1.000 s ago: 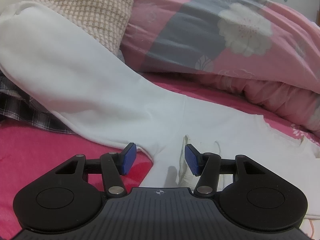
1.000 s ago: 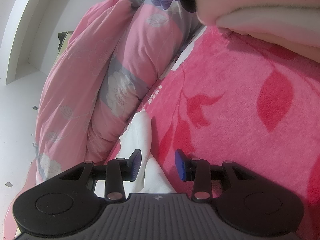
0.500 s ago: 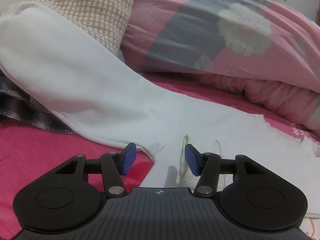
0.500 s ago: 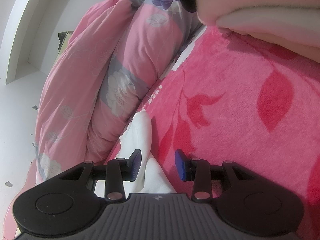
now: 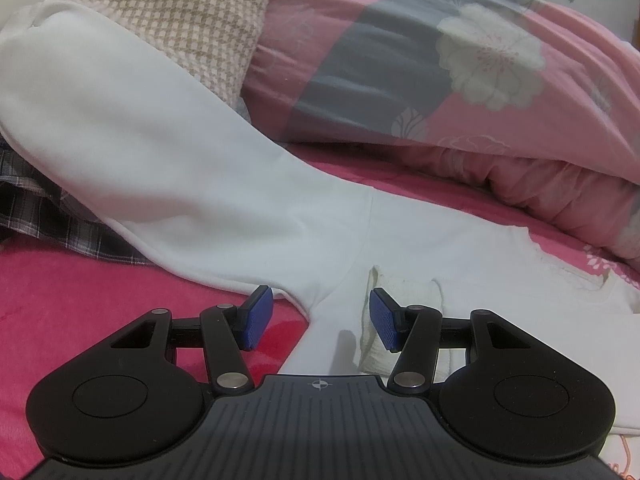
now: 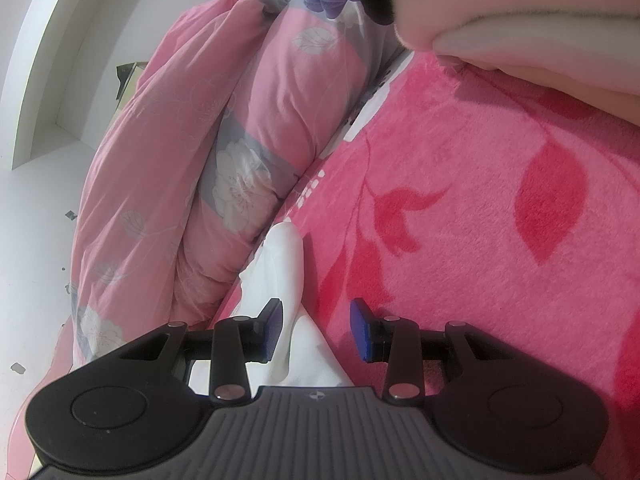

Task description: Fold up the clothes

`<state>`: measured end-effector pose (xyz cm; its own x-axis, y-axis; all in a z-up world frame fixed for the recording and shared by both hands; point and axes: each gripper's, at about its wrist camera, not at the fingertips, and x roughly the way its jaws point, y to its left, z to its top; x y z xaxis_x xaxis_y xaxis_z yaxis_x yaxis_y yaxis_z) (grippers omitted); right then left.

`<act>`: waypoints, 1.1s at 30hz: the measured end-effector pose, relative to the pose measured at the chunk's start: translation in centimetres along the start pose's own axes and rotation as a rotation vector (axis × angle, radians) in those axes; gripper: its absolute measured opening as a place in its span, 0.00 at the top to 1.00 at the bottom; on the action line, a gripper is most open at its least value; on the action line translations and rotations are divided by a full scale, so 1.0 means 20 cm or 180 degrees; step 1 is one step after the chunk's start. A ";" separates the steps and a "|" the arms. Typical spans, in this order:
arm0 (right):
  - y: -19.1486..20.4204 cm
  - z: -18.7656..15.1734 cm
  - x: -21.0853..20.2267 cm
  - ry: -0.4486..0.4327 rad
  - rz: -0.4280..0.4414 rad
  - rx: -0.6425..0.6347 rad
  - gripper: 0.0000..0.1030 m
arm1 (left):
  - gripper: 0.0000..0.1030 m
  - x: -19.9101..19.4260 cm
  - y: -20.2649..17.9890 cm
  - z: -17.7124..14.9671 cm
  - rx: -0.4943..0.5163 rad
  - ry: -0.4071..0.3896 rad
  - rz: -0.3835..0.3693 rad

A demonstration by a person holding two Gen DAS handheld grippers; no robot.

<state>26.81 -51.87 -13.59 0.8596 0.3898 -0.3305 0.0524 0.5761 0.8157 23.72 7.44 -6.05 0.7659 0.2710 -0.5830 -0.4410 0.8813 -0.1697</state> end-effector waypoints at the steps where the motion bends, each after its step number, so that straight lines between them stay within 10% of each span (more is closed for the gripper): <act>1: 0.00 0.00 0.00 0.0000 0.0000 0.0000 0.62 | 0.48 0.00 0.00 0.00 0.0000 0.0000 0.0000; 33: 0.00 0.00 0.00 0.0002 0.0005 0.0006 0.62 | 0.48 0.00 0.02 0.00 -0.0062 0.0021 0.0029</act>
<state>26.77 -51.92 -13.56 0.8593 0.3912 -0.3295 0.0519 0.5742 0.8171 23.45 7.78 -6.13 0.7588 0.2764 -0.5898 -0.4571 0.8710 -0.1799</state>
